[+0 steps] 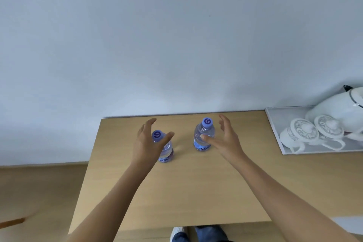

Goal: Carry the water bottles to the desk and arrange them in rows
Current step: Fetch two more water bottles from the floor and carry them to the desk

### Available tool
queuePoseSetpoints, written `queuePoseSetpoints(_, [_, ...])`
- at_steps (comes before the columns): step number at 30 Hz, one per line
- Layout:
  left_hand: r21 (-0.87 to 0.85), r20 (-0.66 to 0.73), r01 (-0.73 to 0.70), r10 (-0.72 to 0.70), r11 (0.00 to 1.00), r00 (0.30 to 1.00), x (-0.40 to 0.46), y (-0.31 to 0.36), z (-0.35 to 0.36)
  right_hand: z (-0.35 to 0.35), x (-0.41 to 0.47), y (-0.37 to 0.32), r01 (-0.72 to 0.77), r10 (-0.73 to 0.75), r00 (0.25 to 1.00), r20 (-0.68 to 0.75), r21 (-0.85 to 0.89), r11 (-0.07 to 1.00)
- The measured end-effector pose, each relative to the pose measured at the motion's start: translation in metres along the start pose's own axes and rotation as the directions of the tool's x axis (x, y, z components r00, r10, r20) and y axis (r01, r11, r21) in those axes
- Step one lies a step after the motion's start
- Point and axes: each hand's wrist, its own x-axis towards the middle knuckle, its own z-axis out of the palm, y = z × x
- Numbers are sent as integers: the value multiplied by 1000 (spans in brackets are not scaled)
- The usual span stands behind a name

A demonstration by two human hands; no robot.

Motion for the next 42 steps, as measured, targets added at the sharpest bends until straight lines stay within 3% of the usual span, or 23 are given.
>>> queuePoseSetpoints(4, [81, 38, -222, 219, 972, 975, -10, 30, -1, -18, -27, -2, 0, 3, 994, -109, 23, 1000])
queuePoseSetpoints(8, [37, 179, -337, 325, 941, 929, -31, 59, 21, -44, -65, 2, -7, 15, 972, -236, 38, 999])
queuePoseSetpoints(13, [-37, 398, -477, 450, 878, 799, -71, 94, 74, -98, -120, 18, -62, 96, 927, -362, 106, 993])
queuePoseSetpoints(18, [-96, 586, -579, 516, 810, 625, -118, 129, 137, -157, -180, 45, -99, 181, 844, -505, 186, 978])
queuePoseSetpoints(25, [-185, 729, -649, 546, 738, 412, -200, 194, 239, -255, -264, 99, -134, 301, 711, -636, 297, 945])
queuePoseSetpoints(33, [-295, 835, -630, 514, 719, 195, -334, 280, 389, -414, -382, 183, -167, 417, 523, -743, 391, 905])
queuePoseSetpoints(38, [-318, 874, -626, 476, 712, 99, -408, 328, 473, -497, -441, 230, -184, 496, 389, -776, 462, 868])
queuePoseSetpoints(42, [-347, 882, -619, 470, 704, 40, -443, 360, 523, -538, -468, 257, -169, 533, 331, -779, 507, 845])
